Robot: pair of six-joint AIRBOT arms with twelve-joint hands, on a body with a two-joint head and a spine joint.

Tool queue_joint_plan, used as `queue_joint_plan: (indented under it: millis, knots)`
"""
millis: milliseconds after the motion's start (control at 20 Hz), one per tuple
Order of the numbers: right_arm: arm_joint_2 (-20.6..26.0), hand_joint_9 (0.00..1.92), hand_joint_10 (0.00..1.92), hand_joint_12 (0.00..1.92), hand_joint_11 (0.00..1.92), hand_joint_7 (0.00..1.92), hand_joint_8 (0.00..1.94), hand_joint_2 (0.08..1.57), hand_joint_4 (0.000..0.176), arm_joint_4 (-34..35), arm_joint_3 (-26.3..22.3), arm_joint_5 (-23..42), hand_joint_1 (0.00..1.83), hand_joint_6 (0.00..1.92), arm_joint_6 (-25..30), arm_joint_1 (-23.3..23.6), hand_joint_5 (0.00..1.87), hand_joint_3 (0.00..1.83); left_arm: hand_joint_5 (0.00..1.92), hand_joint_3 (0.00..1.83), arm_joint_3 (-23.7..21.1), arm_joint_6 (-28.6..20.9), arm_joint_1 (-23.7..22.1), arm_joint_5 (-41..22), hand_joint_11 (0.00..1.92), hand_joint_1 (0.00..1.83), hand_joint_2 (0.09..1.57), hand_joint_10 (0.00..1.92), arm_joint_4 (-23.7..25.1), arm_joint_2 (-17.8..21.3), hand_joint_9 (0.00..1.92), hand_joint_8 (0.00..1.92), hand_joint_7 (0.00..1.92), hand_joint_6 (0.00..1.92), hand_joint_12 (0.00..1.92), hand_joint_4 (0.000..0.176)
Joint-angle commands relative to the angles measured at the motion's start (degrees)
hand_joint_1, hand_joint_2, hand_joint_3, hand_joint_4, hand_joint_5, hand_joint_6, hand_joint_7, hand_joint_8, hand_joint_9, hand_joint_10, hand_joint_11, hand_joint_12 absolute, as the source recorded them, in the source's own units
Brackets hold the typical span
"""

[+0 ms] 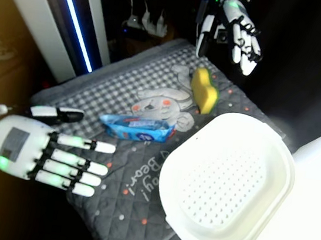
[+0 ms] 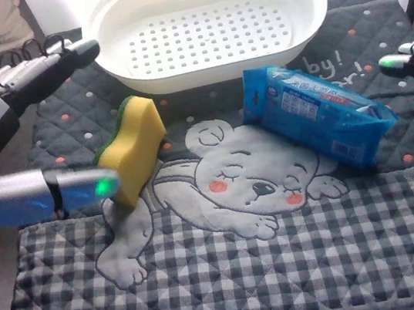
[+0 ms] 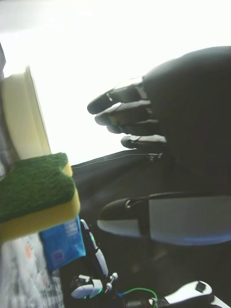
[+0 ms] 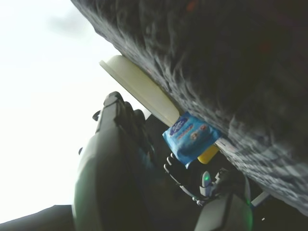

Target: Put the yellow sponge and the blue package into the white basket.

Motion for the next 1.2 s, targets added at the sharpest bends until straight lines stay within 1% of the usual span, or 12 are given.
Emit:
queue_joint_plan:
  millis: [0, 50, 150, 200, 400, 450, 550, 650, 800, 950, 1050, 1150]
  knots:
    - [0.7, 0.14, 0.01, 0.34, 0.02, 0.13, 0.00, 1.00, 0.176, 1.4, 0.3, 7.1, 0.55, 0.00, 0.4, 0.4, 0.17, 0.01, 0.10, 0.01, 0.0, 0.0, -0.4, -6.5, 0.00, 0.41, 0.95, 0.01, -0.8, 0.0, 0.11, 0.00, 0.09, 0.00, 0.52, 0.176]
    - [0.7, 0.12, 0.00, 0.34, 0.01, 0.11, 0.00, 1.01, 0.176, 1.4, 0.3, 7.2, 0.55, 0.00, 0.4, 0.4, 0.14, 0.01, 0.09, 0.00, 0.0, 0.7, -0.4, -6.2, 0.00, 0.41, 0.93, 0.01, -1.3, -0.2, 0.12, 0.01, 0.10, 0.00, 0.53, 0.171]
    - [0.5, 0.09, 0.00, 0.34, 0.01, 0.09, 0.00, 0.98, 0.176, 1.6, 0.3, 7.6, 0.54, 0.00, 0.4, 0.4, 0.07, 0.00, 0.12, 0.00, 0.4, 1.7, -0.5, -5.3, 0.00, 0.48, 0.92, 0.01, -2.6, -1.2, 0.14, 0.00, 0.10, 0.00, 0.62, 0.129]
    - [0.3, 0.09, 0.00, 0.39, 0.00, 0.08, 0.00, 0.95, 0.176, 1.9, 0.3, 8.1, 0.51, 0.00, 0.4, 0.6, 0.05, 0.00, 0.12, 0.00, 0.8, 1.7, -0.5, -5.0, 0.00, 0.47, 0.93, 0.01, -3.0, -2.0, 0.16, 0.00, 0.09, 0.00, 0.73, 0.123]
    - [-2.6, 0.05, 0.00, 0.45, 0.00, 0.02, 0.00, 0.87, 0.176, 2.5, 1.0, 9.9, 0.43, 0.00, 0.2, 4.4, 0.00, 0.00, 0.13, 0.00, 2.6, 1.7, -0.8, -4.2, 0.00, 0.46, 0.90, 0.01, -5.3, -5.8, 0.22, 0.00, 0.13, 0.00, 1.12, 0.160]
    - [-3.6, 0.02, 0.00, 0.41, 0.00, 0.00, 0.00, 0.87, 0.176, 2.5, 1.6, 9.9, 0.45, 0.00, 0.2, 5.3, 0.00, 0.00, 0.13, 0.00, 2.9, 1.7, -0.8, -4.2, 0.00, 0.44, 0.89, 0.02, -5.8, -6.4, 0.26, 0.01, 0.16, 0.00, 1.24, 0.154]
    - [-5.8, 0.03, 0.00, 0.43, 0.00, 0.00, 0.00, 0.85, 0.176, 2.5, 2.6, 9.9, 0.43, 0.00, 0.2, 7.6, 0.00, 0.00, 0.12, 0.00, 3.6, 1.7, -1.2, -4.1, 0.00, 0.49, 0.90, 0.01, -6.7, -7.7, 0.24, 0.00, 0.16, 0.00, 1.24, 0.149]
    - [-7.3, 0.04, 0.00, 0.41, 0.00, 0.00, 0.00, 0.86, 0.176, 2.8, 2.9, 9.9, 0.46, 0.00, 0.2, 8.8, 0.00, 0.00, 0.11, 0.01, 4.5, 1.7, -2.1, -3.5, 0.00, 0.62, 0.99, 0.00, -7.0, -9.1, 0.21, 0.00, 0.14, 0.00, 1.08, 0.171]
    - [-9.8, 0.02, 0.00, 0.40, 0.00, 0.02, 0.01, 0.88, 0.176, 4.0, 3.9, 9.9, 0.56, 0.00, 0.2, 9.6, 0.00, 0.01, 0.14, 0.01, 6.3, 1.7, -3.3, -2.1, 0.00, 0.78, 1.06, 0.02, -7.0, -11.1, 0.27, 0.00, 0.12, 0.00, 1.07, 0.133]
    - [-12.6, 0.12, 0.02, 0.53, 0.00, 0.15, 0.02, 0.88, 0.176, 6.1, 5.2, 8.8, 0.68, 0.01, 0.2, 10.2, 0.03, 0.00, 0.22, 0.00, 7.2, 1.6, -3.8, -1.3, 0.00, 0.87, 1.05, 0.03, -7.5, -12.4, 0.38, 0.00, 0.13, 0.01, 0.86, 0.139]
    - [-14.0, 0.20, 0.02, 0.52, 0.00, 0.25, 0.01, 0.86, 0.176, 6.6, 6.0, 8.2, 0.74, 0.01, 0.4, 10.5, 0.12, 0.00, 0.24, 0.00, 7.8, 1.6, -4.2, -1.5, 0.00, 0.88, 1.04, 0.02, -7.9, -13.5, 0.39, 0.01, 0.19, 0.00, 1.02, 0.109]
    - [-15.2, 0.27, 0.02, 0.69, 0.00, 0.25, 0.00, 0.88, 0.176, 6.9, 6.7, 7.3, 0.74, 0.00, 1.0, 10.5, 0.14, 0.00, 0.32, 0.00, 8.6, 1.6, -4.6, -1.5, 0.00, 0.90, 1.01, 0.03, -8.5, -15.0, 0.43, 0.01, 0.27, 0.01, 1.19, 0.107]
